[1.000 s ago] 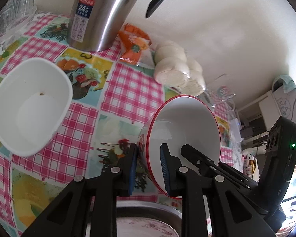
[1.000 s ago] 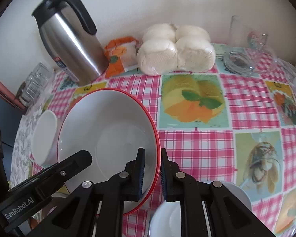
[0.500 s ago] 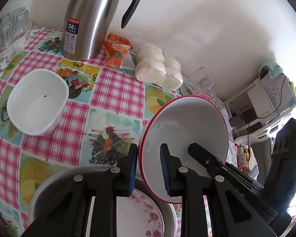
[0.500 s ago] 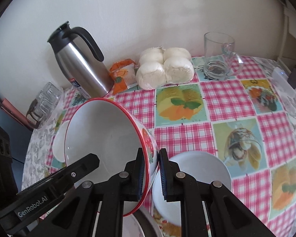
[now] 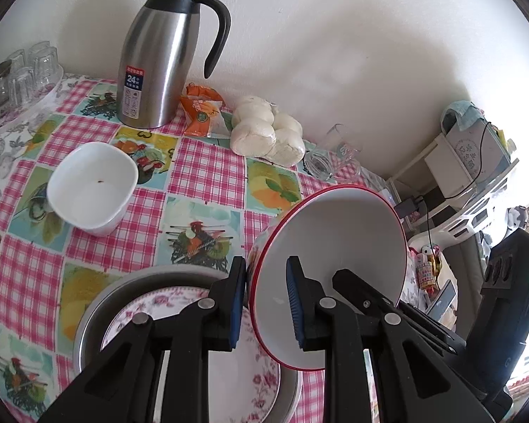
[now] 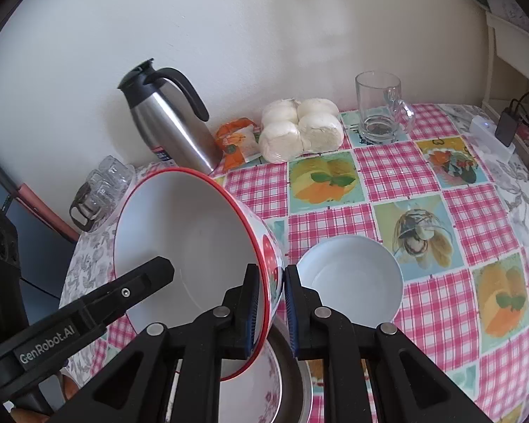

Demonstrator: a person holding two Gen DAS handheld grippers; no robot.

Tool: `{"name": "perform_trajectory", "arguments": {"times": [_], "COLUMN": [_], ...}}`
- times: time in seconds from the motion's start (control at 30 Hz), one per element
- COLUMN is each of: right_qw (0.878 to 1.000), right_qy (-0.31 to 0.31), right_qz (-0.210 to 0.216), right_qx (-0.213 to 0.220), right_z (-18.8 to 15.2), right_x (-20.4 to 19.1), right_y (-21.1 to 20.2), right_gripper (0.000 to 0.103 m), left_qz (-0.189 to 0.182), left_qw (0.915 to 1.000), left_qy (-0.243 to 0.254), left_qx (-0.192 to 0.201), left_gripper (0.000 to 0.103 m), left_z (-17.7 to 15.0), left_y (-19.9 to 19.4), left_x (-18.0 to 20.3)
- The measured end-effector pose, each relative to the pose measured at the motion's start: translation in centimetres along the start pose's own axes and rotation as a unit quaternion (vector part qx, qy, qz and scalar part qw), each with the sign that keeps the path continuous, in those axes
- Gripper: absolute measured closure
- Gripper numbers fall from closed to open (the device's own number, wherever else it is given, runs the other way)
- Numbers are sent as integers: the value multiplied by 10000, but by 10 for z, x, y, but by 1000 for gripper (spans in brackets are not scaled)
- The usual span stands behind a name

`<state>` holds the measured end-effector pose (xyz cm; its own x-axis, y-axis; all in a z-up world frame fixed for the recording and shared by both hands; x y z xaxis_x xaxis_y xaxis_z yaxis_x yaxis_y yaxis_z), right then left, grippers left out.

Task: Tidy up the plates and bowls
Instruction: 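Lift and tilt the red-rimmed bowl toward the steel plate with both tools, then lower the red-rimmed bowl onto the floral plate with both tools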

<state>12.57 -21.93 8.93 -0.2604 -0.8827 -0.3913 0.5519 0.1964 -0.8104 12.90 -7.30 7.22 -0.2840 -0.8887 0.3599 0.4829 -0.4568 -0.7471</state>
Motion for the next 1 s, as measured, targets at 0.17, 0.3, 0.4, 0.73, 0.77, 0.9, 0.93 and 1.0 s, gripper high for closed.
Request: {"name": "perform_trajectory", "arguments": {"times": [0.17,0.3,0.4,0.73,0.77,0.9,0.93,1.0], "right_qw": [9999,9997,9996,9991,9990,9988,9988,9988], "right_qy": [58,51,56,-16,-27,-48,-40,2], "right_qz": [115,144,134,192,203,230,250,288], "right_qx": [77,176,239,379,399,439,426,404], "right_z": [-14,-27,-36,-64,-67,-76,-78,-80], "right_x": [-1,-2,-3,-11,-12,-16,-17,-16], "right_y": [-15,-28,-33,-44,-45,-45,-44,-42], "right_gripper": [87,87,87,87,87,87,87,87], "left_qz": [57,-23,-110,-149,-126,5,25,33], "left_qw": [9999,9999,9998,9995,9994,9994,9994,9993], "left_qy": [0,-46,-122,-270,-292,-314,-324,-345], "left_qx": [93,100,76,92,99,108,106,104], "left_gripper": [79,79,79,79,79,79,79,79], "left_z": [-16,-30,-40,-64,-66,-71,-72,-74], "left_y": [-15,-21,-24,-40,-42,-46,-46,-47], "left_x": [3,2,-2,-14,-16,-18,-19,-20]}}
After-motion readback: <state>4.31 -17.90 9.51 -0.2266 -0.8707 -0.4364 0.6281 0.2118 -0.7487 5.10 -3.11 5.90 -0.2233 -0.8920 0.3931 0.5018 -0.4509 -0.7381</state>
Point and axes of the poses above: each gripper's, at about its wrist camera, not at the fingertips, and y roughly the way its jaws point, x to its right, z to its top, the point moved 2 cm from there along y, roughly the way its jaws point, and after that the axes turned 11 degrees about y, right-handed, at the moved point
